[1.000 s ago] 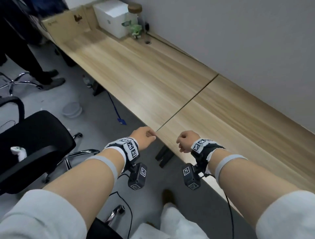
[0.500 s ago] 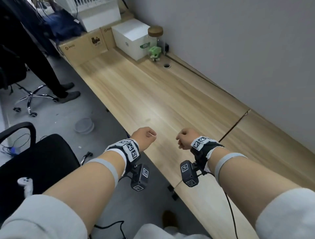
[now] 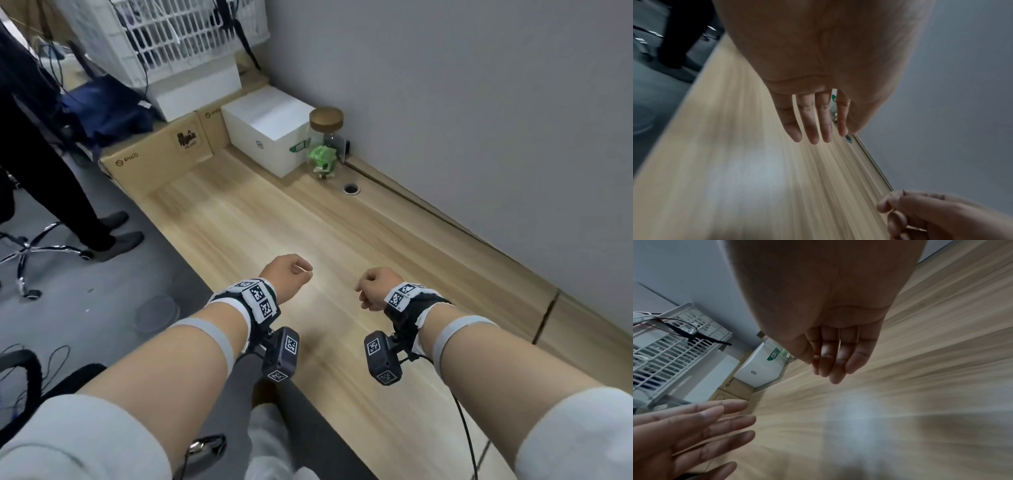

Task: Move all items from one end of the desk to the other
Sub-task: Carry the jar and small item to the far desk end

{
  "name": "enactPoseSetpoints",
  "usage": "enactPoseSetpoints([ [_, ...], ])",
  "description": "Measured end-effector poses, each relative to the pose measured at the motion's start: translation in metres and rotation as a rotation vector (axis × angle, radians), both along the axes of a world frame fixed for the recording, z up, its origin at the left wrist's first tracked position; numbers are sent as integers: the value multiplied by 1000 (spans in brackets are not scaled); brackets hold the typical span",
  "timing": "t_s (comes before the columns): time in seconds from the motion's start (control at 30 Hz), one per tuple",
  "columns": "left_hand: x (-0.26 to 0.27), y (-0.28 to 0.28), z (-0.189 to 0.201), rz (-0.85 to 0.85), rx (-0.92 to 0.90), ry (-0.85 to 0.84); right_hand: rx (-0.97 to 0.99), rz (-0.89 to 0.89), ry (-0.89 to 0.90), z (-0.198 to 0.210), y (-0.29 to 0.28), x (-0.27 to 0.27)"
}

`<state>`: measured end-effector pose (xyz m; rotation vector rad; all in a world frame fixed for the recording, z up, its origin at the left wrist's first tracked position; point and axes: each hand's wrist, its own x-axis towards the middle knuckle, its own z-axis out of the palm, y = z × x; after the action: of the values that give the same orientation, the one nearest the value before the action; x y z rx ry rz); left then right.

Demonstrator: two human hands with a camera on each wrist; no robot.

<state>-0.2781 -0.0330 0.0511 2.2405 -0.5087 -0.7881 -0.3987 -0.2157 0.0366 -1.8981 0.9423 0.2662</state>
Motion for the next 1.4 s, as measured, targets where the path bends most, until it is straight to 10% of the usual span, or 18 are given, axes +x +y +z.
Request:
enactPoseSetpoints([
  [0.53,262,-121,0,-15,-130,-37,74,-313,-51,-26,-34,220],
  [1.03,357,-265,-8,-3,-244,-314,223,-497,-235,-54,-127,316],
  [1.4,367,-271,-25,45,-366,-300,480,-670,-199,-80,-120,317],
])
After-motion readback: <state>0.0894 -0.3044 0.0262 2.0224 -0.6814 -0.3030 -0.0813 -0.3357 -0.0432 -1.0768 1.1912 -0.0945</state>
